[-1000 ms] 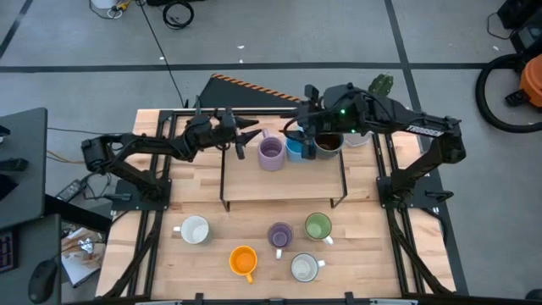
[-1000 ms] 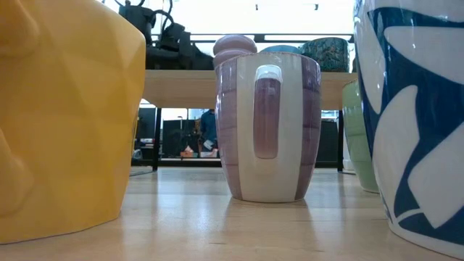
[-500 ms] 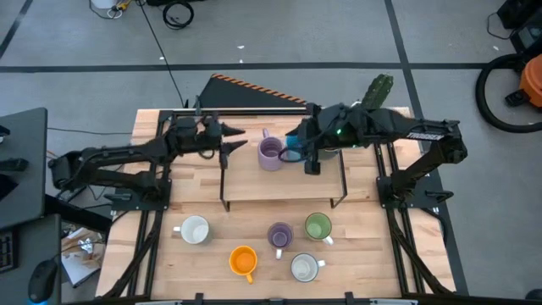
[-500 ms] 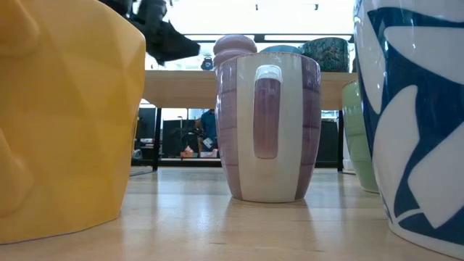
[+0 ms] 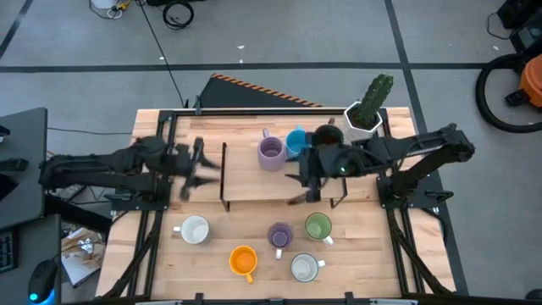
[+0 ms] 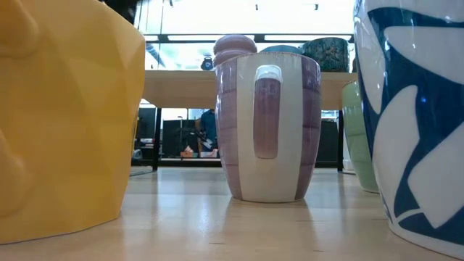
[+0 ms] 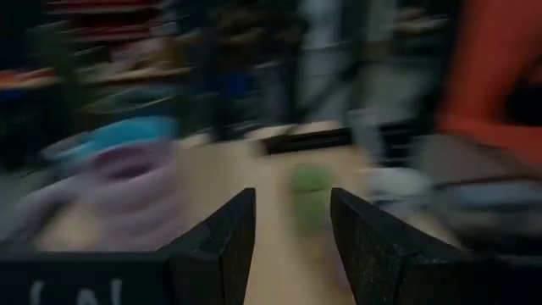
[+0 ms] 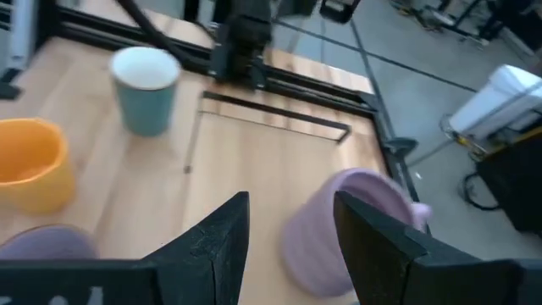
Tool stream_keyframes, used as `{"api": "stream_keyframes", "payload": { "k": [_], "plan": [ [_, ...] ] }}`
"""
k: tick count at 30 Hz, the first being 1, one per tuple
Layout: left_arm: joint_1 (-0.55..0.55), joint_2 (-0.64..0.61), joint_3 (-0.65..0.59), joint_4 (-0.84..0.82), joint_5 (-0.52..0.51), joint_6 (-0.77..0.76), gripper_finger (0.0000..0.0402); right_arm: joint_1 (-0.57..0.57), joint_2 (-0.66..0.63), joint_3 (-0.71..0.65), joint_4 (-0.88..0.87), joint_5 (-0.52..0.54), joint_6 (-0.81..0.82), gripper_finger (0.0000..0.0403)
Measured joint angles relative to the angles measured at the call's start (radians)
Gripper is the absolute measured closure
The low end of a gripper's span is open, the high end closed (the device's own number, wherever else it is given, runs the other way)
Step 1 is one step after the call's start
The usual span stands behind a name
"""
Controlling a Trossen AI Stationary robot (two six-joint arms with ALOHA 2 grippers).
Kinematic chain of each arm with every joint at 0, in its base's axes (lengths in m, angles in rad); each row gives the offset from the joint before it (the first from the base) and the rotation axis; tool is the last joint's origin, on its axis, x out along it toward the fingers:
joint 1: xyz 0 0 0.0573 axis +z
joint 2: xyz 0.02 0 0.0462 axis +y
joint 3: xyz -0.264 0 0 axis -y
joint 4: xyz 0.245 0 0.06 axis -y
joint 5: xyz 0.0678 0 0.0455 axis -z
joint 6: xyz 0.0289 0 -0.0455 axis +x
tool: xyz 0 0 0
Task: Place coffee mugs
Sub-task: Put the left white mug on the shelf
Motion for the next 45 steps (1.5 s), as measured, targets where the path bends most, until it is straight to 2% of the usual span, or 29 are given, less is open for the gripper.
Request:
{"api": "stream_keyframes", "payload": {
  "k": [3,5,8,14,24,29,33,37,41,45],
  "plan": [
    [-0.068,-0.029,0.0,-0.012,0.118,-0.033,0.0242,0.034,-0.022,-0.045,0.02,0.0,0.026,0.0225],
    [-0.13,-0.024,0.0,-0.015,0.102,-0.107,0.0242,0.053,-0.034,-0.076,0.026,0.0,0.049,0.0225],
    [-0.267,0.018,0.0,-0.031,-0.063,-0.173,0.0242,0.078,-0.049,-0.116,0.024,0.0,0.078,0.0225],
    [-0.516,0.087,-0.001,-0.02,-0.392,-0.205,0.0242,0.13,-0.082,-0.148,0.023,0.0,0.084,0.0225],
    [-0.768,0.114,-0.001,-0.028,-0.697,-0.428,0.0242,0.142,-0.105,-0.186,-0.007,0.0,0.088,0.0225],
    [-0.861,0.114,0.01,-0.106,-0.854,-0.547,0.0242,0.142,-0.109,-0.224,0.002,0.0,0.113,0.0225],
    [-0.887,0.14,0.086,-0.309,-0.9,-0.725,0.0242,0.142,-0.121,-0.239,0.008,0.001,0.118,0.0225],
    [-0.876,0.195,0.191,-0.559,-0.886,-0.926,0.0242,0.135,-0.124,-0.239,0.01,0.003,0.104,0.0225],
    [-0.842,0.265,0.299,-0.763,-0.788,-1.108,0.0242,0.109,-0.129,-0.239,0.002,0.002,0.089,0.0225],
    [-0.802,0.363,0.421,-0.895,-0.671,-1.191,0.0242,0.07,-0.129,-0.24,0.007,-0.026,0.068,0.0225]
  ]
}}
